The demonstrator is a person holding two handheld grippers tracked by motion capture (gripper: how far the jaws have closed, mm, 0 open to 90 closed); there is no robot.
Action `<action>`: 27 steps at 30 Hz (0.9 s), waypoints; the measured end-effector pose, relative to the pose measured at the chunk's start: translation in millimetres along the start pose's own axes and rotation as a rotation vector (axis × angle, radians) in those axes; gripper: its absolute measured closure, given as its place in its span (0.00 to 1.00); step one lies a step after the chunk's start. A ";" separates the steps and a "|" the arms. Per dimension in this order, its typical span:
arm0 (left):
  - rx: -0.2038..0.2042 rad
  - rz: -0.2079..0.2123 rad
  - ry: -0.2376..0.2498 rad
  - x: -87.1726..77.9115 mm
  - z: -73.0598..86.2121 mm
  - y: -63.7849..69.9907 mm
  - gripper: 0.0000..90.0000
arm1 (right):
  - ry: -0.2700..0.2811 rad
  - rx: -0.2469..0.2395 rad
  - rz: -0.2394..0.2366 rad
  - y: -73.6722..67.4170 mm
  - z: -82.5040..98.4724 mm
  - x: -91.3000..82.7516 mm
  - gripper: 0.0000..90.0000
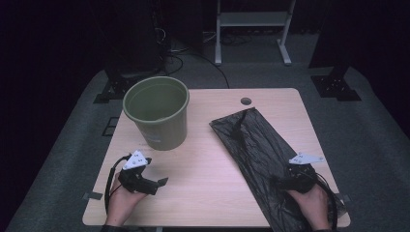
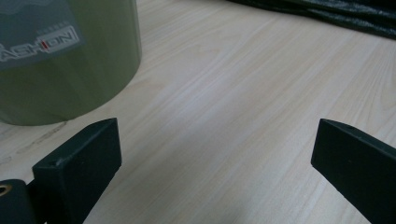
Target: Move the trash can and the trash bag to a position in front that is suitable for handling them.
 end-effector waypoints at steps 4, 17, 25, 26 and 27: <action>-0.017 0.005 0.020 -6.1 -6.7 -3.9 0.00 | 0.000 0.000 0.000 0.0 0.2 -0.2 0.11; -0.011 -0.037 0.028 -24.7 -27.5 -21.2 0.00 | 0.000 0.001 0.002 -0.1 0.7 -0.8 0.11; -0.015 -0.070 0.043 -36.4 -41.1 -32.6 0.00 | 0.000 0.001 0.002 -0.1 0.8 -0.8 0.11; -0.012 -0.073 0.043 -38.1 -43.4 -34.2 0.00 | 0.000 0.001 0.002 -0.1 0.8 -0.8 0.11; -0.010 -0.077 0.044 -39.6 -45.8 -36.0 0.00 | 0.000 0.001 0.002 -0.1 0.8 -0.8 0.11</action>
Point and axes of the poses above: each handheld gripper's, and its own axes: x roughly forward along the jaws, z roughly out of its underside, y roughly to its right, the point moved 4 cm from there along x, roughly forward along the jaws, and after that the axes turned 3 degrees about y, right-handed, at the moved point
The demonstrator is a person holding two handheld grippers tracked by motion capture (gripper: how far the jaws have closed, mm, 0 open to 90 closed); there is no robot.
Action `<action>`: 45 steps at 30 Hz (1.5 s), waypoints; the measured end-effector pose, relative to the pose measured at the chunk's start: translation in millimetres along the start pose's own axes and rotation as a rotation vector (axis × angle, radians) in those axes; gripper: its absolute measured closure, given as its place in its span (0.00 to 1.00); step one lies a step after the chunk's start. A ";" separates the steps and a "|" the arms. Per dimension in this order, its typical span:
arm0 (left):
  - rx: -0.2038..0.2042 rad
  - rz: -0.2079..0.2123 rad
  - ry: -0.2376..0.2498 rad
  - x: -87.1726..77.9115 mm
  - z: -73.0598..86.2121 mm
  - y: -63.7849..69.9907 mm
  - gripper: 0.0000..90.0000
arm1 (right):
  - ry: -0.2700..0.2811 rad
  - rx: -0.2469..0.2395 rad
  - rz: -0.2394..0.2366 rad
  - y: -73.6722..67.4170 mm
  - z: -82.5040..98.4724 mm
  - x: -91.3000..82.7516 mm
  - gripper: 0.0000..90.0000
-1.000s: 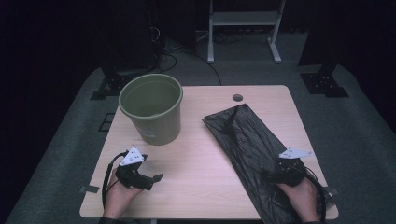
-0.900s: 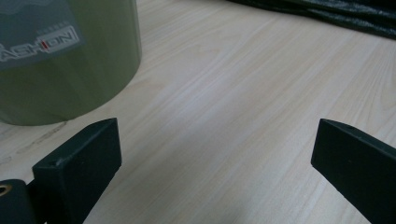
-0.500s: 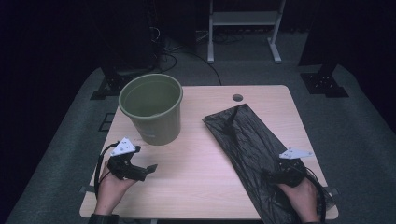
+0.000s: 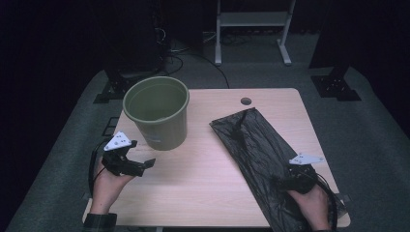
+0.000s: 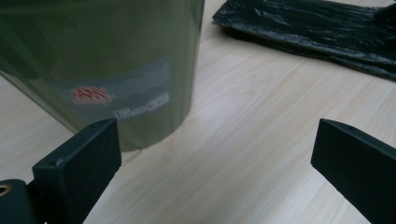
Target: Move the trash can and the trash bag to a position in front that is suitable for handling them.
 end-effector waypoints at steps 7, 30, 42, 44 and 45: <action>0.008 -0.016 0.015 -6.5 -15.7 -11.3 0.00 | 0.000 0.000 0.000 0.0 0.0 0.0 0.11; 0.034 -0.075 0.040 -26.7 -70.5 -42.7 0.00 | 0.000 0.000 0.000 0.0 0.0 0.0 0.11; 0.017 -0.121 0.023 -18.3 -85.8 -72.9 0.00 | 0.000 0.000 0.000 0.0 0.0 0.0 0.11; 0.012 -0.124 0.021 -16.2 -86.5 -77.5 0.00 | 0.000 0.001 -0.001 -0.1 0.0 0.0 0.11; 0.011 -0.125 0.017 -15.3 -86.6 -80.8 0.00 | 0.000 0.000 -0.001 -0.1 0.0 0.0 0.11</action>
Point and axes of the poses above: each handheld gripper's, and its own axes: x roughly forward along the jaws, z roughly out of its underside, y roughly to its right, the point moved 4 cm from there along x, roughly forward along the jaws, and after that the axes turned 3 degrees about y, right-handed, at the moved point
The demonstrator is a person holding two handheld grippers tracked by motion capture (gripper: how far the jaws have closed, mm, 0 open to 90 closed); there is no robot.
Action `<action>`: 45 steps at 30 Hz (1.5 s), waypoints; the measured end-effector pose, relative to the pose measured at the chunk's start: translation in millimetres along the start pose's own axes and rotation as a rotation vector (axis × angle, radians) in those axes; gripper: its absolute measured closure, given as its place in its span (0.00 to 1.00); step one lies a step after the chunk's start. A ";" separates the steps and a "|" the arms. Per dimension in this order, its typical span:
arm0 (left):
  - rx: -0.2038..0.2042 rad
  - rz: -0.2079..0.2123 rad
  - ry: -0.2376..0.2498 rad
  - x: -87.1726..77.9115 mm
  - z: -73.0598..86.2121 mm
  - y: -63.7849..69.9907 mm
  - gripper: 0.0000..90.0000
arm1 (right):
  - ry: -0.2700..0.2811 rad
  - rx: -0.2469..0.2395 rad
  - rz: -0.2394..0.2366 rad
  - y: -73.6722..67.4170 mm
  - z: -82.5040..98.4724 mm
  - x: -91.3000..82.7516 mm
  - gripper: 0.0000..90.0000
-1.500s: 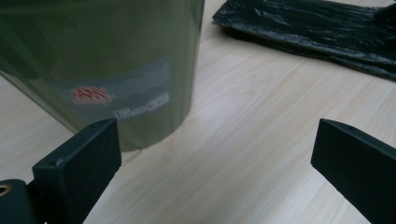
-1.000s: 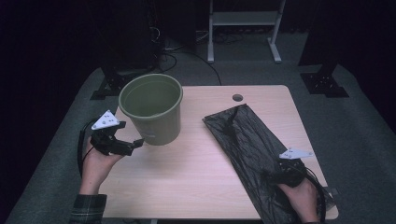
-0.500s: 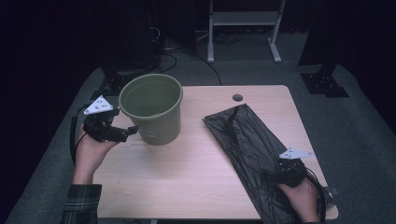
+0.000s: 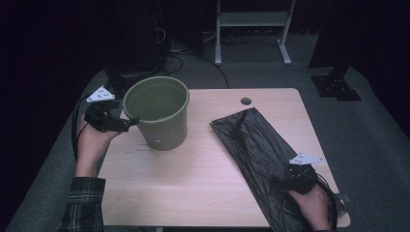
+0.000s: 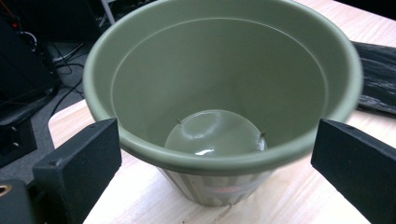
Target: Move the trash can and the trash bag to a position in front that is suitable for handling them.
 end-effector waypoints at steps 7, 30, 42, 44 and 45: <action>-0.016 -0.012 -0.008 6.0 2.0 -10.8 0.00 | 0.000 0.000 0.000 -0.1 0.0 0.0 0.11; -0.036 -0.004 -0.058 35.3 -0.7 -24.6 0.00 | 0.001 -0.003 -0.003 -0.2 0.5 -0.5 0.11; -0.090 0.005 -0.066 46.2 4.9 -33.8 0.00 | 0.000 -0.005 -0.003 -0.2 0.5 -0.5 0.11; -0.093 0.004 -0.068 47.6 5.0 -33.8 0.00 | 0.000 -0.005 -0.003 -0.2 0.5 -0.5 0.11; -0.091 0.002 -0.069 50.5 5.1 -33.4 0.00 | 0.000 -0.005 -0.003 -0.2 0.5 -0.5 0.11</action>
Point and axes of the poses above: each handheld gripper's, and its own axes: x roughly forward along the jaws, z roughly out of its underside, y roughly to its right, the point moved 4 cm from there along x, roughly forward along the jaws, and after that the axes turned 3 degrees about y, right-handed, at the moved point
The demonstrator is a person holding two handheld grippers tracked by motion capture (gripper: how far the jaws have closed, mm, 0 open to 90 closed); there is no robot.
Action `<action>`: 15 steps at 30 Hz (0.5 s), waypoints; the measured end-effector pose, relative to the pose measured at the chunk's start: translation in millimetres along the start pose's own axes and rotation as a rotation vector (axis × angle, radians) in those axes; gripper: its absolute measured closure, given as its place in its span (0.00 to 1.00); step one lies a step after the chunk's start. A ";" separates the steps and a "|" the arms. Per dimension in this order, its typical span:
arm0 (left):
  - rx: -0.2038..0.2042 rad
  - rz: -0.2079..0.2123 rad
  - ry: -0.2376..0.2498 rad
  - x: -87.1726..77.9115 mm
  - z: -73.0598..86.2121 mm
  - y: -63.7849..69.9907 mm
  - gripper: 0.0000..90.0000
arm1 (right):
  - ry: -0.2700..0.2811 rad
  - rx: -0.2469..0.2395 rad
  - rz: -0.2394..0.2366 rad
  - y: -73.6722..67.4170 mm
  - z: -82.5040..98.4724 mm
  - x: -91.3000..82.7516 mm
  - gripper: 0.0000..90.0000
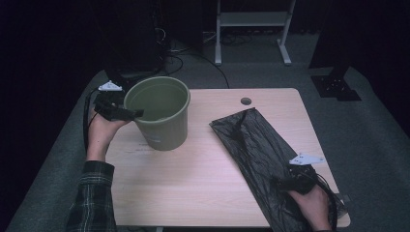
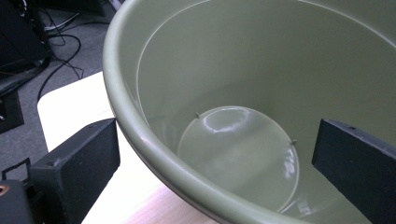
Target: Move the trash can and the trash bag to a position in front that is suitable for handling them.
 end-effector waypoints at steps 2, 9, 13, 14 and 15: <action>-0.020 0.019 -0.007 2.2 0.4 1.3 0.00 | 0.000 -0.001 0.000 0.1 0.0 0.0 0.11; -0.007 0.002 -0.023 -0.4 3.1 9.6 0.00 | 0.000 0.000 0.000 0.0 0.0 0.0 0.11; -0.013 0.024 -0.007 -2.2 5.6 18.3 0.00 | 0.000 0.000 0.000 -0.1 0.0 0.0 0.11; -0.015 0.027 -0.002 -3.5 7.0 22.5 0.00 | 0.000 0.000 0.000 0.0 0.0 0.0 0.11; -0.018 0.028 0.000 -4.3 7.8 24.4 0.00 | 0.000 0.000 0.000 0.0 0.0 0.0 0.11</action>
Point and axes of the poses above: each handheld gripper's, and its own axes: x roughly forward along the jaws, z roughly out of its underside, y roughly to its right, the point moved 4 cm from there along x, roughly forward along the jaws, and after that the axes turned 3 degrees about y, right-handed, at the moved point
